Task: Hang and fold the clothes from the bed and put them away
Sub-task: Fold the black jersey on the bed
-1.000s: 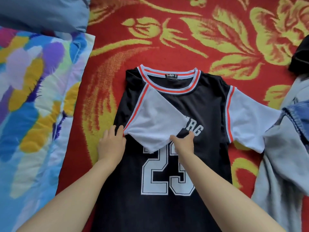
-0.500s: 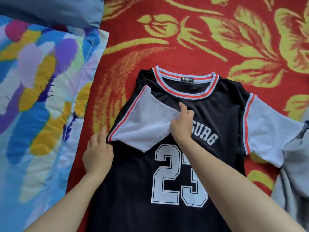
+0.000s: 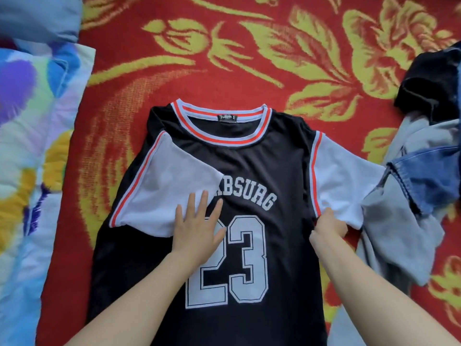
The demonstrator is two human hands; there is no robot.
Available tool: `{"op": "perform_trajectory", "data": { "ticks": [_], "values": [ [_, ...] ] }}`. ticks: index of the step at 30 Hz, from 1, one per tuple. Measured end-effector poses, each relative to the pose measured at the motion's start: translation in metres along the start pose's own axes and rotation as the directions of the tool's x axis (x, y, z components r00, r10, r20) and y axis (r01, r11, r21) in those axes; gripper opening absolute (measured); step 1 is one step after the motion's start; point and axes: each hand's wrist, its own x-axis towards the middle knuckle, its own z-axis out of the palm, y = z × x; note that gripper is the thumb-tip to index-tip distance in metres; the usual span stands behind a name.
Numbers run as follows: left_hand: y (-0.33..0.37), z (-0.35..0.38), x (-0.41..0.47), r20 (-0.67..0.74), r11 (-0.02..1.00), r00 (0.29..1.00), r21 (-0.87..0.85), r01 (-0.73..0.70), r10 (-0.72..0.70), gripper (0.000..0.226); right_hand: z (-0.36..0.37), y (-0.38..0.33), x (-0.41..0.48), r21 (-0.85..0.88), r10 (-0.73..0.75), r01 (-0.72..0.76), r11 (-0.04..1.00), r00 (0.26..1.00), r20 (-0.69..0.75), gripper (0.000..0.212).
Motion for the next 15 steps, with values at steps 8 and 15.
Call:
{"op": "perform_trajectory", "data": {
  "ticks": [8,15],
  "values": [
    [0.003,0.001,0.008,0.182,0.990,0.983,-0.130,0.047,-0.023,0.074,-0.021,-0.023,0.038,0.397,0.280,-0.346,0.850,0.935,0.216,0.012],
    [0.001,-0.034,0.020,0.329,0.924,0.943,-0.346,0.164,-0.044,0.074,-0.020,-0.036,-0.003,0.012,-0.736,0.736,0.676,0.676,-0.015,0.022]
  ]
}}
